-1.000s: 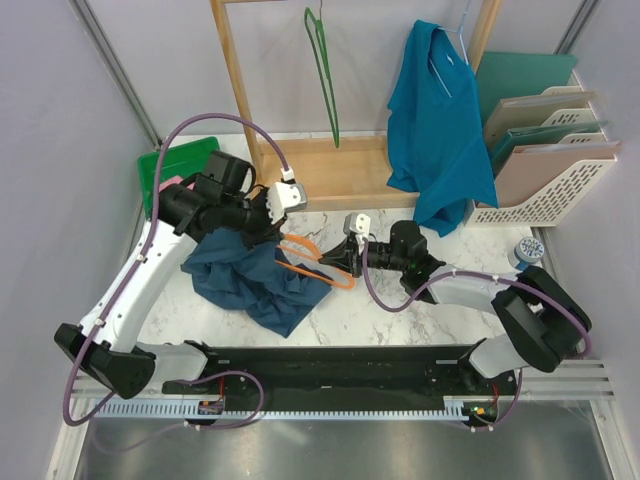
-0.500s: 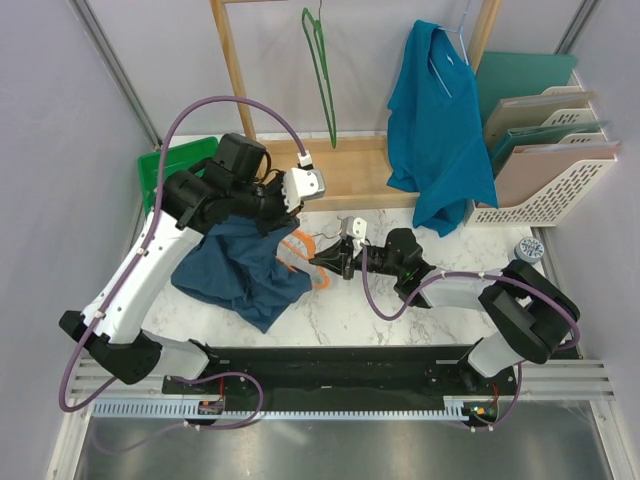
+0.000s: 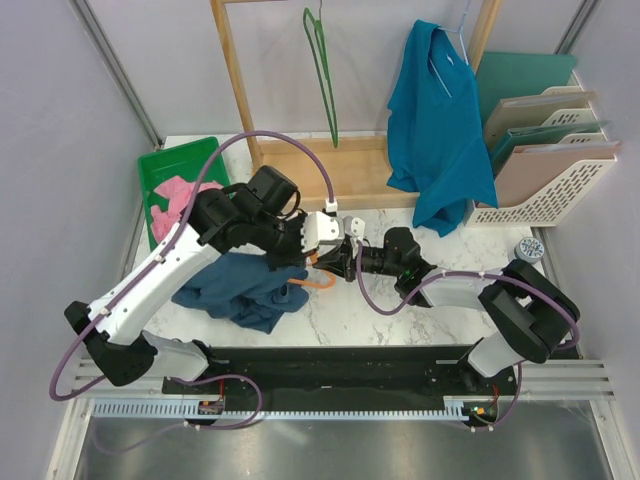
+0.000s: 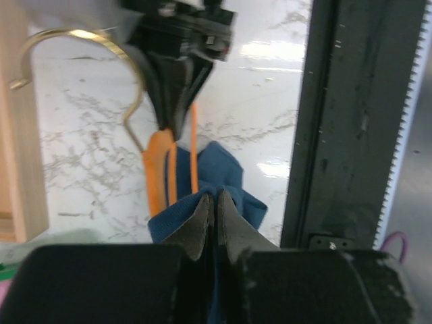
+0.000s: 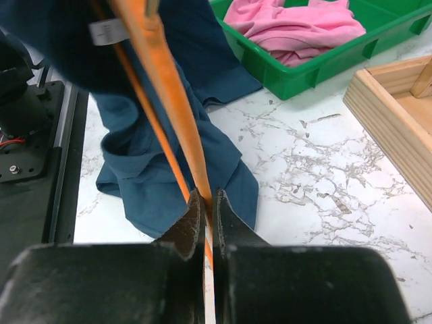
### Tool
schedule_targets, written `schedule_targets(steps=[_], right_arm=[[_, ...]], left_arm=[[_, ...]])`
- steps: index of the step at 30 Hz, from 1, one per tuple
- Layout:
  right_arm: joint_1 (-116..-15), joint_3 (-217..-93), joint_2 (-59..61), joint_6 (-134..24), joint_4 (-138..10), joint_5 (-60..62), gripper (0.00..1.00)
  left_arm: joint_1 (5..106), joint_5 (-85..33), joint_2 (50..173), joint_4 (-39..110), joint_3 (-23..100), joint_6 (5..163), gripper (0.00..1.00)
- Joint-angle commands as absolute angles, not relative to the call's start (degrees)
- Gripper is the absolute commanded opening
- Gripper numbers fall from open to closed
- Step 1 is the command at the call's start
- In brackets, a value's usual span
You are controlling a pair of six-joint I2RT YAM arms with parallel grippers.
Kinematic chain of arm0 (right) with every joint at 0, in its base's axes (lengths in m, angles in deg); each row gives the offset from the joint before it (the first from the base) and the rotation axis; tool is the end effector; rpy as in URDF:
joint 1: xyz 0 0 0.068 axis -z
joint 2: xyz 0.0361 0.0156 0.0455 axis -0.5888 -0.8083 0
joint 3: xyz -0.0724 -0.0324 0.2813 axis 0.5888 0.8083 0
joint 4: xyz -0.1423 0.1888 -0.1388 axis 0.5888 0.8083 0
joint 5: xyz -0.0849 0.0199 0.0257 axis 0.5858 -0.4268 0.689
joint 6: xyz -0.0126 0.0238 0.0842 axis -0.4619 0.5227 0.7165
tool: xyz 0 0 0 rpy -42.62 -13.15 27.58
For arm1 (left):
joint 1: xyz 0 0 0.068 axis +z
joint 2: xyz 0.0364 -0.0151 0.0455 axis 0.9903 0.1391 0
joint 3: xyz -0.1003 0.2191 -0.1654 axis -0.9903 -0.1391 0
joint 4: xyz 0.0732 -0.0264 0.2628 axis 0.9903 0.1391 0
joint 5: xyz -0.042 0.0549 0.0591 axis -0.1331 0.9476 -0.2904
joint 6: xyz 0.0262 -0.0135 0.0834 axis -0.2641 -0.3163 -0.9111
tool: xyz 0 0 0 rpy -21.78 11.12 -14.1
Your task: Place the t-shirt on the hanger
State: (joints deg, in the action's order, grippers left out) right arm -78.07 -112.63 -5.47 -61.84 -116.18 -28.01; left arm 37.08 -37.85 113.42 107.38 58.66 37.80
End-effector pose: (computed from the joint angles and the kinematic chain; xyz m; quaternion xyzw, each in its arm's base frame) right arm 0.2241 0.2648 0.2147 -0.4483 0.5664 0.4477 0.5271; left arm 0.1791 -0.2167 0.3915 0.6430 0.6874 -0.1913 0.2783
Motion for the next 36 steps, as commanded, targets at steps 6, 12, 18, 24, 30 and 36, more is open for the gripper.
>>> schedule_targets(steps=[6,12,18,24,30,36], right_arm=[[-77.22,-115.21,0.17,-58.89,-125.21,-29.05,0.0],[-73.52,-112.93,4.05,-55.46,-123.72,-27.91,0.0],[-72.2,-112.14,6.42,-54.58,-123.27,-27.28,0.0],[-72.81,-111.96,5.55,-52.47,-126.0,-26.15,0.0],[-73.16,-111.52,5.72,-51.5,-126.96,-25.88,0.0],[-73.34,-110.99,5.8,-52.56,-125.74,-27.46,0.0]], left_arm=[[36.72,-48.64,114.03,100.49,61.57,43.97,0.61],[52.27,-45.49,110.42,104.27,69.38,43.54,0.76],[63.1,-38.98,107.34,104.19,65.46,37.57,0.77],[69.77,-36.6,106.98,100.05,57.09,32.63,0.54],[69.88,-34.14,104.8,90.61,49.38,47.57,0.63],[67.41,-43.4,103.03,90.37,44.35,41.72,0.75]])
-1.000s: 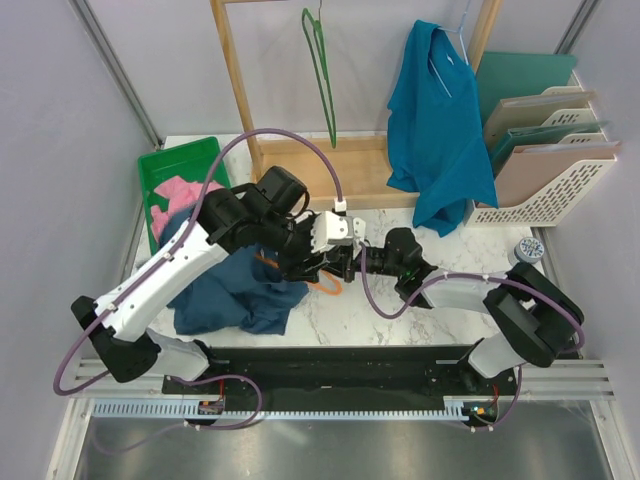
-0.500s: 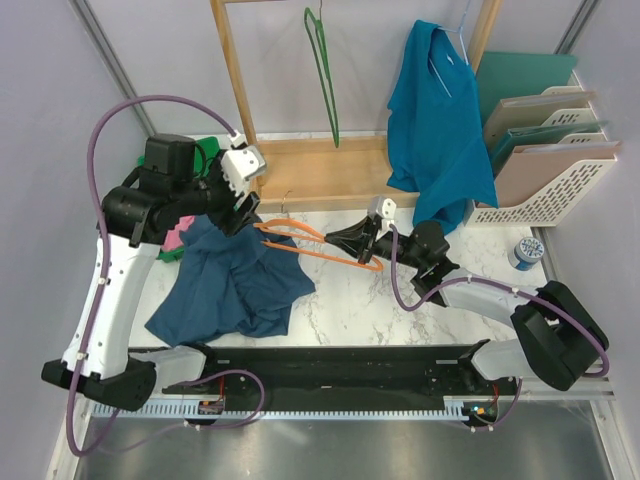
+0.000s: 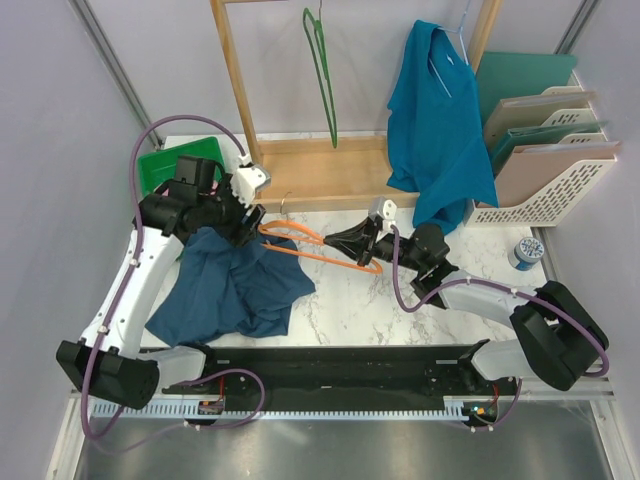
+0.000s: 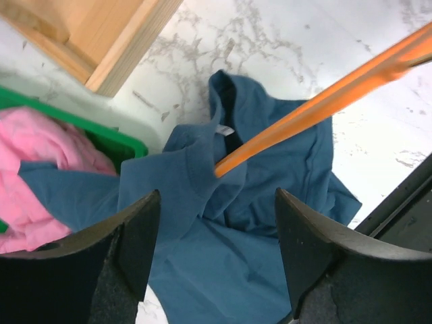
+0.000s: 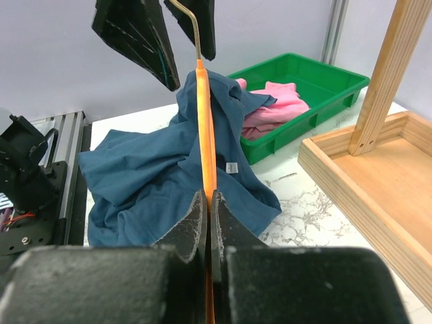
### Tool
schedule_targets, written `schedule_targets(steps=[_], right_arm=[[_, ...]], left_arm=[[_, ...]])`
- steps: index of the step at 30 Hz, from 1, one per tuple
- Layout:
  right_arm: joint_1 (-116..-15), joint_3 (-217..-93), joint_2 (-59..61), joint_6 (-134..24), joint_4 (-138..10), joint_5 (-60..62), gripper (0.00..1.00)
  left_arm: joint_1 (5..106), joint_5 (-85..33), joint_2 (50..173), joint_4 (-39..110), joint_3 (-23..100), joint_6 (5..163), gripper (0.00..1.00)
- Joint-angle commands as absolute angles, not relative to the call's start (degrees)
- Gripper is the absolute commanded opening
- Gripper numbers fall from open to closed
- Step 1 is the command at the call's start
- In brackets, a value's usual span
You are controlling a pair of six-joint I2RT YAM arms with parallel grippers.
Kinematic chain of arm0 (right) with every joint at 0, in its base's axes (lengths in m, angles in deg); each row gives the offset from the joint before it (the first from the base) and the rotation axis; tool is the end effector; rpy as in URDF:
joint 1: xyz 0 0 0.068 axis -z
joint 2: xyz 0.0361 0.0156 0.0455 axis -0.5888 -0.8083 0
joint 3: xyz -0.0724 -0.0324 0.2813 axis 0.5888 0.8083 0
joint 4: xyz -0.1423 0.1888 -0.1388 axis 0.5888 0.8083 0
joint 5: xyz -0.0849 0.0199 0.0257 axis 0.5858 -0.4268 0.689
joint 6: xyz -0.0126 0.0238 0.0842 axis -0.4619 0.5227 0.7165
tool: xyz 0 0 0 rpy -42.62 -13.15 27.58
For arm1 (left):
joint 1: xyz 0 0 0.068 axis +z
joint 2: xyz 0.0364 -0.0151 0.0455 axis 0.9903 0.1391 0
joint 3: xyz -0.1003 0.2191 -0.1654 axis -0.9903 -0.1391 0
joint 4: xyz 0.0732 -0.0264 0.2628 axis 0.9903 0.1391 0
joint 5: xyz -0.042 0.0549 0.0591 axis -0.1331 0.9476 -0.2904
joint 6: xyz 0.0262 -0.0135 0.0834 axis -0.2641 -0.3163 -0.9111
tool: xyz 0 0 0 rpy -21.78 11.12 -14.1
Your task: Place the t-shirt on the hanger
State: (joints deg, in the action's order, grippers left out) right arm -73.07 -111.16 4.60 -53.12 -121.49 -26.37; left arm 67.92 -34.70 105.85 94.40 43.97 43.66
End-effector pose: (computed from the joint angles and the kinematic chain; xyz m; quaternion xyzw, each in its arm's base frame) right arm 0.2263 0.2269 0.2733 -0.3727 0.5333 0.4628 0.6021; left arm 0.2563 -0.0879 0.3593 0.3885 0.8440 -0.0921 0.3582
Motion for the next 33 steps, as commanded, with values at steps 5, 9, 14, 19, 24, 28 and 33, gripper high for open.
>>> schedule_targets(steps=[5,9,14,19,24,28,33], right_arm=[[-73.34,-111.08,6.25,-53.08,-124.95,-28.96,0.0],[-73.34,-111.34,6.6,-53.35,-124.16,-29.57,0.0],[-73.34,-111.52,7.65,-53.79,-123.02,-30.8,0.0],[-73.34,-111.52,8.35,-55.02,-121.52,-32.56,0.0],[-73.6,-114.76,6.52,-61.5,-112.75,-34.5,0.44],[-74.57,-120.21,4.05,-66.88,-104.38,-33.97,0.78],[-75.45,-125.22,1.24,-72.68,-98.32,-35.72,0.79]], left_arm=[[67.15,-51.19,100.22,88.02,38.82,28.87,0.77],[67.24,-57.32,98.46,82.66,32.32,22.1,0.77],[67.24,-59.71,100.92,74.93,30.55,20.42,0.73],[66.71,-63.23,102.15,72.89,29.66,19.45,0.43],[65.22,-64.9,103.38,79.9,33.96,16.38,0.02],[62.85,-64.46,104.61,84.32,36.78,15.85,0.02],[57.23,-60.51,104.34,86.69,36.08,10.85,0.02]])
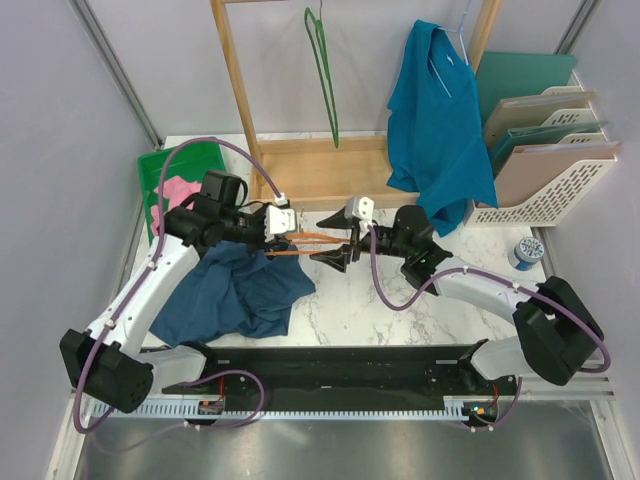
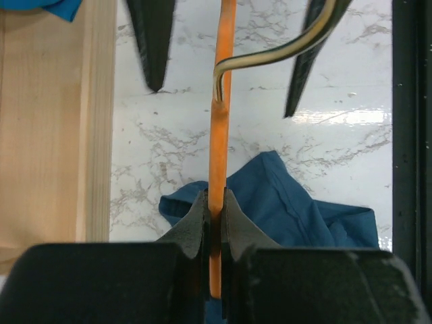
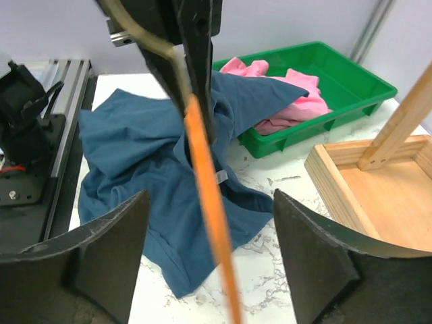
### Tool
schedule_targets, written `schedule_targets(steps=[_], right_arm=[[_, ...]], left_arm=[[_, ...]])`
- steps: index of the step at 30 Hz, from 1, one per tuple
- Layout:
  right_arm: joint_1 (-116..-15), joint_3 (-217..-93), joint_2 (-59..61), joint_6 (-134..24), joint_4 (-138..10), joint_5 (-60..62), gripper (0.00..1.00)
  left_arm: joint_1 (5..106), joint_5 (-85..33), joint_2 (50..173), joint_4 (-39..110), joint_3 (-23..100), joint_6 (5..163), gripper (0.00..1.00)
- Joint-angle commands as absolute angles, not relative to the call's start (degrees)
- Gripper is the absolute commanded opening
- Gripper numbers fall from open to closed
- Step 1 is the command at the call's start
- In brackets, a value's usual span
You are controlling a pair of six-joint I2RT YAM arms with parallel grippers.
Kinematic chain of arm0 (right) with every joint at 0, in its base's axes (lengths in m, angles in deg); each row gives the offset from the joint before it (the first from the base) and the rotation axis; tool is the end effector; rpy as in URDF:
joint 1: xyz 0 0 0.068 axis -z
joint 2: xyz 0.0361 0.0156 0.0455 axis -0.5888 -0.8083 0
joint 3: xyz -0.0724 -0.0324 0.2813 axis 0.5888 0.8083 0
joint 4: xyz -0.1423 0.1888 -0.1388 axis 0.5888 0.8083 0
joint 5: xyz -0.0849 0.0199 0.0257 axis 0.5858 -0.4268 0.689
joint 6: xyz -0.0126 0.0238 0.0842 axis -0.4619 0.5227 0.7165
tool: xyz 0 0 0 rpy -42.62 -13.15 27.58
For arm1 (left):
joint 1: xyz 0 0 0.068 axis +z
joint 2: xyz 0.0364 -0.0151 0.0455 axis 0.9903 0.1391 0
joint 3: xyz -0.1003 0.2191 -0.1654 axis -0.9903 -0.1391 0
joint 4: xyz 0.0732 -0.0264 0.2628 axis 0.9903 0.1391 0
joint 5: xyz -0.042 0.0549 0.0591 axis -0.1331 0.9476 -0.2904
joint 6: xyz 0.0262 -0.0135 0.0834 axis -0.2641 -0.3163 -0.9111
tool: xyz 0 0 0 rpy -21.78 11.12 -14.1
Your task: Place the t-shirt on the hanger
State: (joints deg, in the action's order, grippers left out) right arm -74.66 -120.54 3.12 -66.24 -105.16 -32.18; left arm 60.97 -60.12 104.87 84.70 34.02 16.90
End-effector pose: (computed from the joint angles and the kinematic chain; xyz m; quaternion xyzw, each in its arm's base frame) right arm 0.2334 0.2519 0.2865 -0.4714 0.5120 0.4303 0.5749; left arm 0.2301 -0.1452 0.3317 0.6421 0.6044 -0.2241 0.4150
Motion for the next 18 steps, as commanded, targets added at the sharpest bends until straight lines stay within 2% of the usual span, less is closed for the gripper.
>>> schedule_targets(steps=[1,3,6,7,9,10,11,13,18], right_arm=[[-75.53,-125.93,0.89,-74.77,-97.18,-36.08,0.72],[-76.15,-127.6,-0.17,-76.89,-93.23,-36.87,0.64],[-77.11,-128.3,-0.96,-80.24,-90.06,-36.17,0.42],[-77.38,-128.48,-1.22,-79.98,-89.62,-35.82,0.24],[-77.47,-128.57,-1.31,-78.58,-89.52,-33.81,0.0],[-77.56,-127.96,-1.05,-77.18,-89.87,-32.4,0.0],[-77.56,-127.34,-0.79,-74.21,-92.05,-31.17,0.0],[-77.21,-124.11,0.61,-70.5,-98.18,-28.36,0.0],[-77.03,-120.05,2.12,-60.57,-107.44,-27.38,0.0]], left_arm=[[56.87,-60.25,104.7,87.21,36.34,10.84,0.02],[56.43,-60.33,106.44,88.27,38.1,10.32,0.02],[55.9,-59.8,108.12,88.98,40.91,11.62,0.02],[55.9,-59.8,109.17,88.98,41.79,12.59,0.02],[55.9,-58.76,109.36,87.93,43.46,17.5,0.07],[55.9,-57.18,108.57,86.09,43.38,20.65,0.23],[55.99,-52.12,107.87,80.77,42.33,30.6,0.34],[56.77,-46.38,105.68,75.99,40.92,39.63,0.54],[59.85,-36.61,94.96,71.31,35.91,55.04,0.56]])
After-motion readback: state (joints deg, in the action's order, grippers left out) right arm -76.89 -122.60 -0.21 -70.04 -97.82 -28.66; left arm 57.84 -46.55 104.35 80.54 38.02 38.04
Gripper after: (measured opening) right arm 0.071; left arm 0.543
